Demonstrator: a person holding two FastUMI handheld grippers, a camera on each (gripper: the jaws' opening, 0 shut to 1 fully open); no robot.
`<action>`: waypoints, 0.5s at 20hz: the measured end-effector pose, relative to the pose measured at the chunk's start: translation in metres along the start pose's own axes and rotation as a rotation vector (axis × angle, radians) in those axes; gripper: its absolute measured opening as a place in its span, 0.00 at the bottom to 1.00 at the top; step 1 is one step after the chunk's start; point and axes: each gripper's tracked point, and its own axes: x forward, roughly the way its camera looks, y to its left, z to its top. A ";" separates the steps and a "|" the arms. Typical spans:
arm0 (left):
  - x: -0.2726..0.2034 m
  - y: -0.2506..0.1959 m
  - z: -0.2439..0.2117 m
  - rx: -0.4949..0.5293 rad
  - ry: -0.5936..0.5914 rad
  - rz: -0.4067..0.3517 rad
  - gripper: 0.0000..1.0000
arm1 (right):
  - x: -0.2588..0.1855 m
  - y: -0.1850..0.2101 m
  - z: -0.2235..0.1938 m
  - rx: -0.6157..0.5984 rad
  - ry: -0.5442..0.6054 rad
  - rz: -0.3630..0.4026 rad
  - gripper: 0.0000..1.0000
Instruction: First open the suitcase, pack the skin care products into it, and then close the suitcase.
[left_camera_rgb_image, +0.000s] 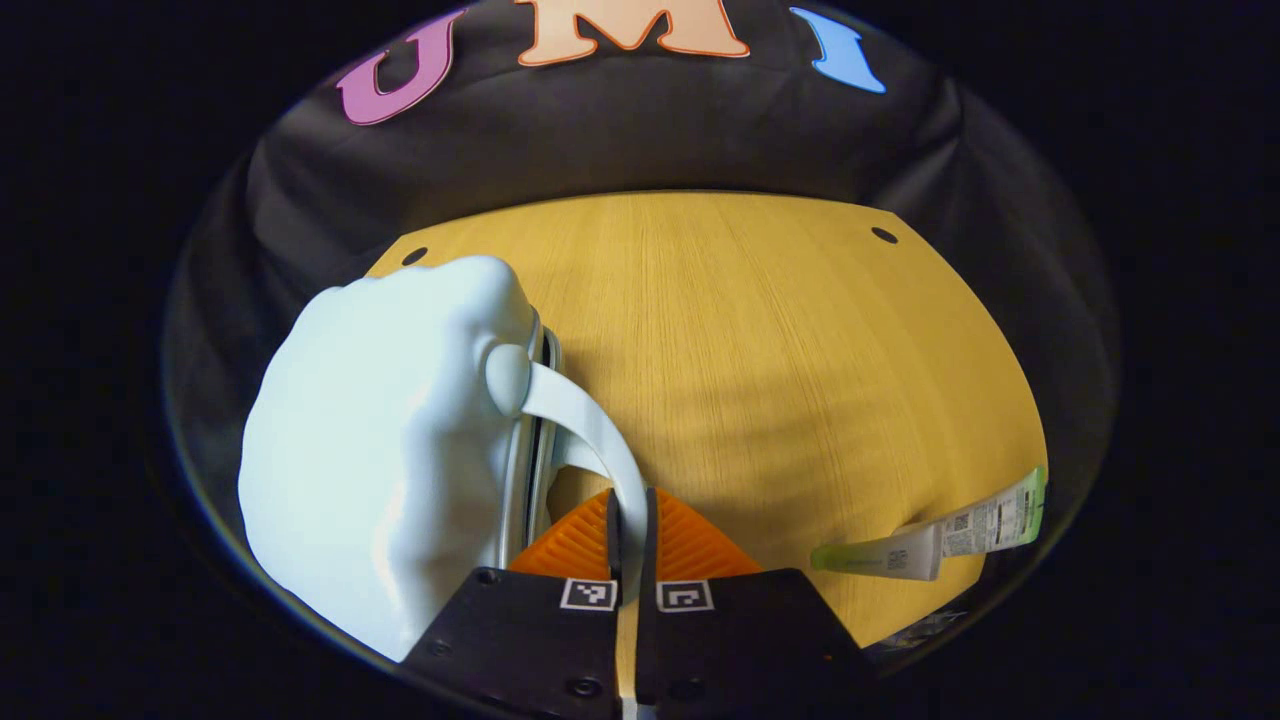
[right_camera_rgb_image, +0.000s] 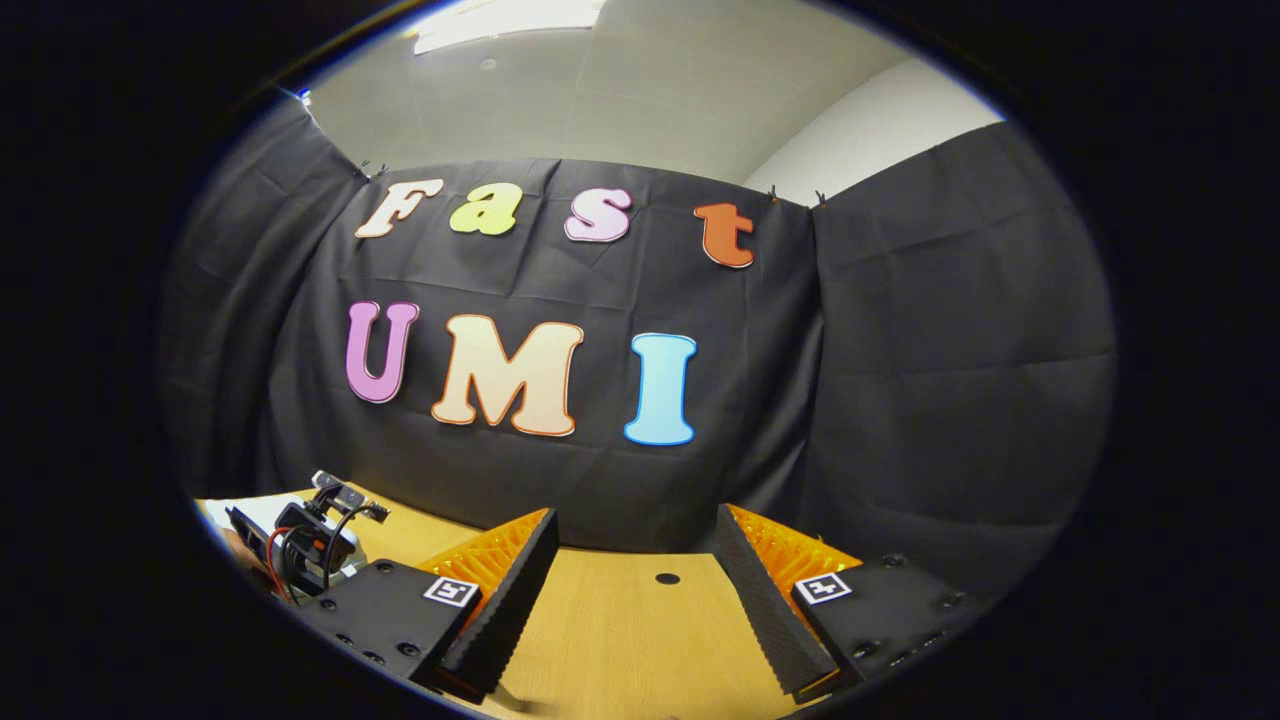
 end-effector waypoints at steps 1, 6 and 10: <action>-0.005 -0.001 0.004 -0.003 -0.004 0.001 0.00 | -0.001 -0.001 -0.001 0.013 -0.001 0.014 0.99; -0.036 0.003 0.033 -0.066 -0.067 -0.071 0.00 | 0.003 0.002 -0.008 0.024 0.009 0.053 0.98; -0.068 0.017 0.056 -0.087 -0.084 -0.139 0.00 | -0.008 0.018 0.017 0.060 -0.052 -0.009 0.99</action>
